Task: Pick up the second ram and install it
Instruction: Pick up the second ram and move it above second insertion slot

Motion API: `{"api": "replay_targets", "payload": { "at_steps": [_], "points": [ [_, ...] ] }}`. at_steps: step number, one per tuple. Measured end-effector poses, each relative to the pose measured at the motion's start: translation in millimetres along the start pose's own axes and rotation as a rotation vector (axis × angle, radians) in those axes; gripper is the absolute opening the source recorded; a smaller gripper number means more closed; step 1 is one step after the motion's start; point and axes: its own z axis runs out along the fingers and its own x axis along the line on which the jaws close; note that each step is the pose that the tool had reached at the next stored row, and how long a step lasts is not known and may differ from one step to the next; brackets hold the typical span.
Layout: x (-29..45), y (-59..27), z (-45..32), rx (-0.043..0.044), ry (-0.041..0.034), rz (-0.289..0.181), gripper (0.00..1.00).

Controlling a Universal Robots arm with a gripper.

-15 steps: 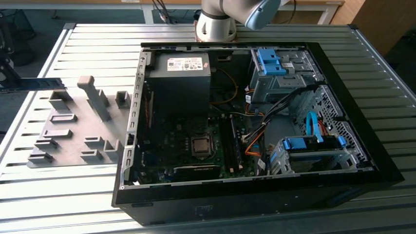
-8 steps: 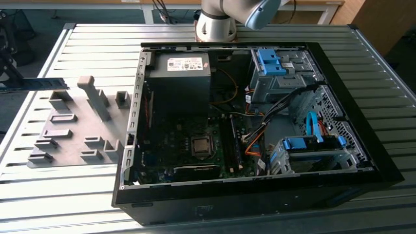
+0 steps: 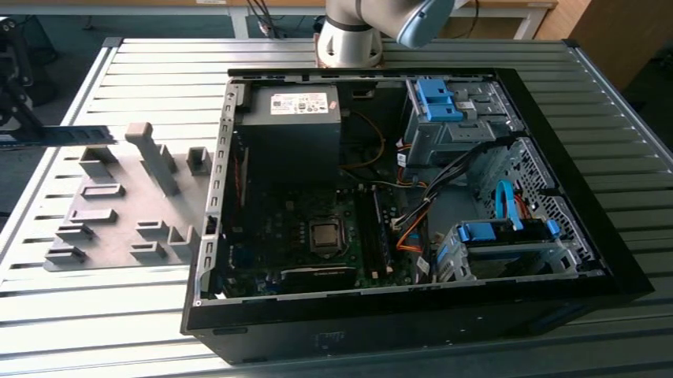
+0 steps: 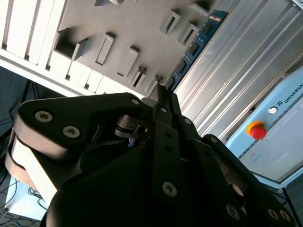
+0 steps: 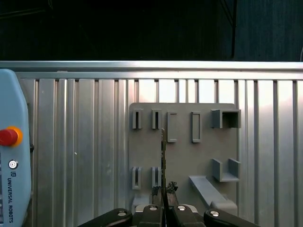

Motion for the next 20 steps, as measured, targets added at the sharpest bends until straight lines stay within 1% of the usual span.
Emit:
{"api": "replay_targets", "payload": {
  "at_steps": [20],
  "points": [
    [-0.2, -13.0, -0.1, 0.0, 0.0, 0.0, 0.14]
  ]
}}
